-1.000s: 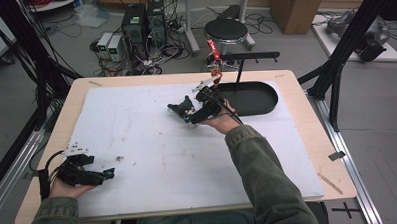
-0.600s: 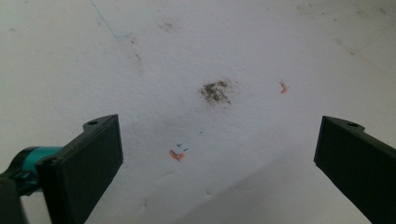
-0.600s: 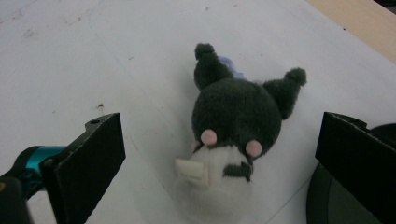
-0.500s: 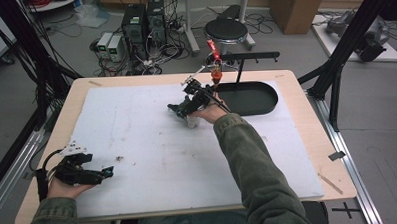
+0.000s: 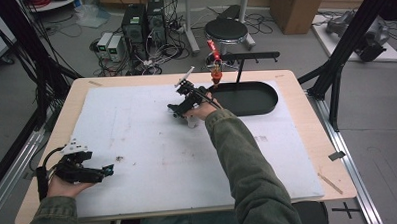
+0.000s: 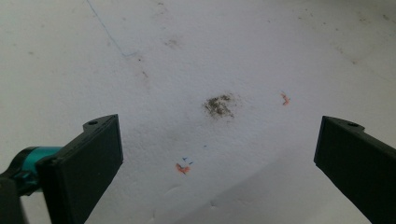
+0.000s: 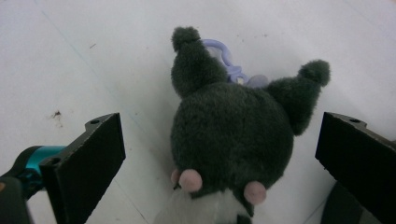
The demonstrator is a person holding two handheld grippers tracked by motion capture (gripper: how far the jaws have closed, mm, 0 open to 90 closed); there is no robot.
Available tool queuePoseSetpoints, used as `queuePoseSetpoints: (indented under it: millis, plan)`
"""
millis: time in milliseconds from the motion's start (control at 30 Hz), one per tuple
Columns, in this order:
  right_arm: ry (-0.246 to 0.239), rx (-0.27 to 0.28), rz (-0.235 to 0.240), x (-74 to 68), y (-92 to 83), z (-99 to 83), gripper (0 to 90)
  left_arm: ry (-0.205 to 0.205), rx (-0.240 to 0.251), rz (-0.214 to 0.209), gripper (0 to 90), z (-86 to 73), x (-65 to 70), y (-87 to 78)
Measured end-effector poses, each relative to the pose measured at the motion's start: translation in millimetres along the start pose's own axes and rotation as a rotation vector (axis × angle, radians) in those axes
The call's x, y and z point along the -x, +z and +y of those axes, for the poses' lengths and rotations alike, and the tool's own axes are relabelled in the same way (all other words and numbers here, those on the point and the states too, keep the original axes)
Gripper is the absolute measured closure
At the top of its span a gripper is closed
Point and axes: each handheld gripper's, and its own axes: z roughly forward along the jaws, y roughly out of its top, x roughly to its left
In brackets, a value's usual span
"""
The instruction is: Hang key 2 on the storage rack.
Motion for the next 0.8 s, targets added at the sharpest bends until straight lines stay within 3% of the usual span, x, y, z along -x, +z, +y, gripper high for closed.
queuePoseSetpoints:
  millis: [367, 467, 600, 700, 800]
  plan:
    - [0.062, -0.165, -0.025, 0.5, 15.7, -0.8, 0.6, 0.005, 0.022, 0.01, 1.7, 5.0, -3.1, -1.0]
    - [0.062, -0.181, -0.018, -0.3, 16.9, -1.3, 1.5, 0.01, 0.025, 0.012, 1.7, 6.2, -3.3, -0.7]
    - [0.036, -0.189, -0.023, -3.8, 17.6, -0.1, 10.2, 0.015, 0.029, 0.016, 1.7, 8.0, -3.6, -0.5]
    - [0.016, -0.204, -0.074, -3.4, 17.6, -1.2, 27.7, 0.019, 0.032, 0.018, 1.7, 8.3, -3.5, -0.2]
    - [0.037, -0.205, -0.067, 0.1, 15.5, -1.9, 33.0, 0.02, 0.031, 0.018, 1.7, 8.4, -3.6, 0.7]
